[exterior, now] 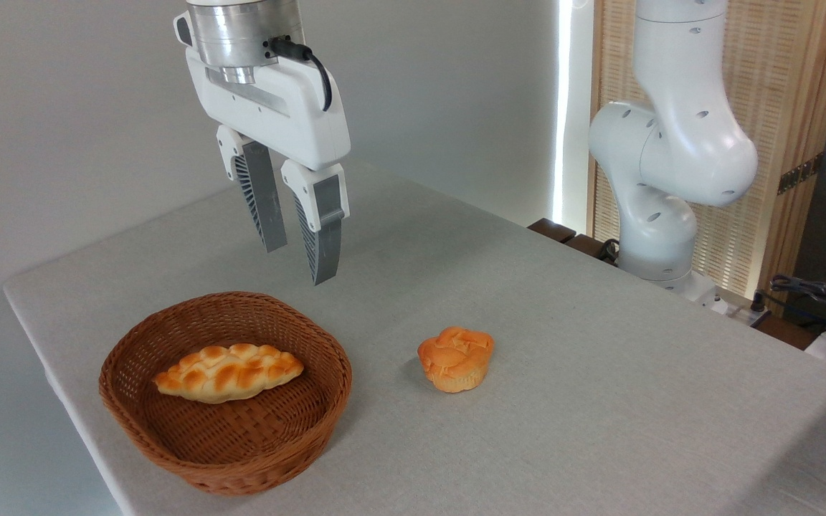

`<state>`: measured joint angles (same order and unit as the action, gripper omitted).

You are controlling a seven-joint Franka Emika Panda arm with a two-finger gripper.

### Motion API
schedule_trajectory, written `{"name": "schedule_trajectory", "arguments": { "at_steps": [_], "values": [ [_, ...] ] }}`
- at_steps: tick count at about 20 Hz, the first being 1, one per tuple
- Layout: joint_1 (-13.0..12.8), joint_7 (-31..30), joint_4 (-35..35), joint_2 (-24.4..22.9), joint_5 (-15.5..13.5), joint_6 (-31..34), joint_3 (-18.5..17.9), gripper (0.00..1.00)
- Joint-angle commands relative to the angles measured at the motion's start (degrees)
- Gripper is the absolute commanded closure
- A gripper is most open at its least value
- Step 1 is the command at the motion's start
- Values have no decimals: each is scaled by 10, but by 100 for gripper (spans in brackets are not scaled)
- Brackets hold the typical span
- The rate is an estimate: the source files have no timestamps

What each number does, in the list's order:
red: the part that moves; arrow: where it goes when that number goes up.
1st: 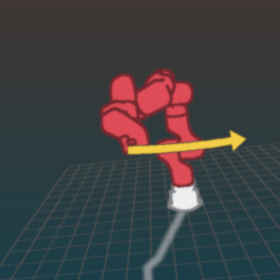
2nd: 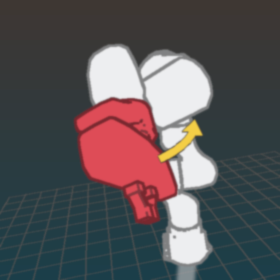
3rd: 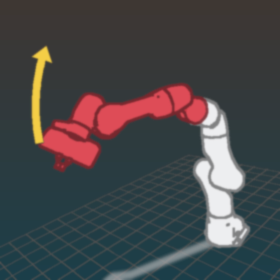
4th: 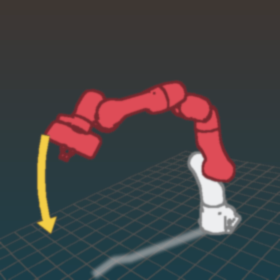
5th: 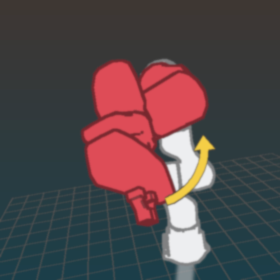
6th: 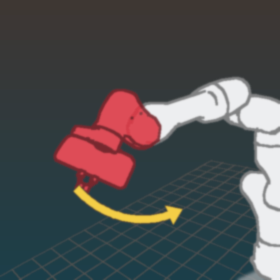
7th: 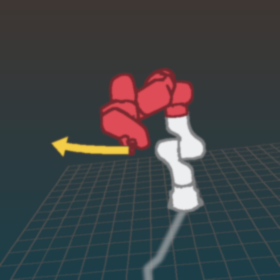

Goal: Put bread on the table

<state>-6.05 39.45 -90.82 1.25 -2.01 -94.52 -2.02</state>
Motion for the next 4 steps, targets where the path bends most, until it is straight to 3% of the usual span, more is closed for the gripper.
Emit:
{"name": "schedule_trajectory", "arguments": {
  "at_steps": [1,4],
  "values": [
    [6,-10,18,7,8,20,4,0],
    [6,-4,18,7,8,20,3,0]
  ]
}}
